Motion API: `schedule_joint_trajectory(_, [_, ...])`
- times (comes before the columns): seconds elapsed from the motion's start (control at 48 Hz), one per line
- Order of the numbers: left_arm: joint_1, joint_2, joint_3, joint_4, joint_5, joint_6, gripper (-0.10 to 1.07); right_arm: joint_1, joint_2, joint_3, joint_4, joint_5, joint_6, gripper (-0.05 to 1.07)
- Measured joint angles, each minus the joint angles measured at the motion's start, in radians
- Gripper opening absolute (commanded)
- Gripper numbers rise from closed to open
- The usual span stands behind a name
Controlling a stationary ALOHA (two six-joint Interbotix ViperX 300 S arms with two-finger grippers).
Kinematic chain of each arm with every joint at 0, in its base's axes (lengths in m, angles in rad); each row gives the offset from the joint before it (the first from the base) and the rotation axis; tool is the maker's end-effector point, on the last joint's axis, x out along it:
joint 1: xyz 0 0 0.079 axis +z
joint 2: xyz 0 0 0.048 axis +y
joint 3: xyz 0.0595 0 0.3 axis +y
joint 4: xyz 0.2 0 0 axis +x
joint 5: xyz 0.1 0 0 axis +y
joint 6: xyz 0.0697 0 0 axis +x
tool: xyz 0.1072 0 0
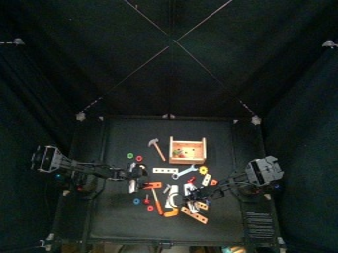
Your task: Place yellow nut into toolbox
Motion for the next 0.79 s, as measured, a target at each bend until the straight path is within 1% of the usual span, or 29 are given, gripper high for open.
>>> schedule_joint_trajectory(0.146, [0.000,0.002,0.000,-0.011,0.000,0.002,0.87,0.000,-0.005,-0.014,-0.031,0.005,0.000,0.46])
schedule_joint_trajectory(0.271, [0.000,0.000,0.000,-0.011,0.000,0.002,0.87,-0.008,-0.034,-0.026,-0.061,0.005,0.000,0.46])
schedule_joint_trajectory(0.438, [0.000,-0.012,0.002,-0.011,0.000,0.002,0.87,-0.051,-0.081,-0.028,-0.101,0.003,-0.003,0.46])
schedule_joint_trajectory(0.583, [0.000,-0.035,0.028,-0.014,0.000,0.000,0.87,-0.152,-0.158,-0.014,-0.156,0.002,0.000,0.46])
schedule_joint_trajectory(0.625, [0.000,-0.046,0.032,-0.017,0.000,0.000,0.87,-0.192,-0.181,-0.012,-0.173,0.000,0.003,0.46])
schedule_joint_trajectory(0.688, [0.000,-0.071,0.041,-0.025,0.000,0.000,0.87,-0.239,-0.209,-0.011,-0.195,-0.006,-0.003,0.46])
schedule_joint_trajectory(0.792, [0.000,-0.137,0.067,-0.026,0.002,0.002,0.87,-0.322,-0.233,-0.006,-0.229,-0.012,-0.008,0.46])
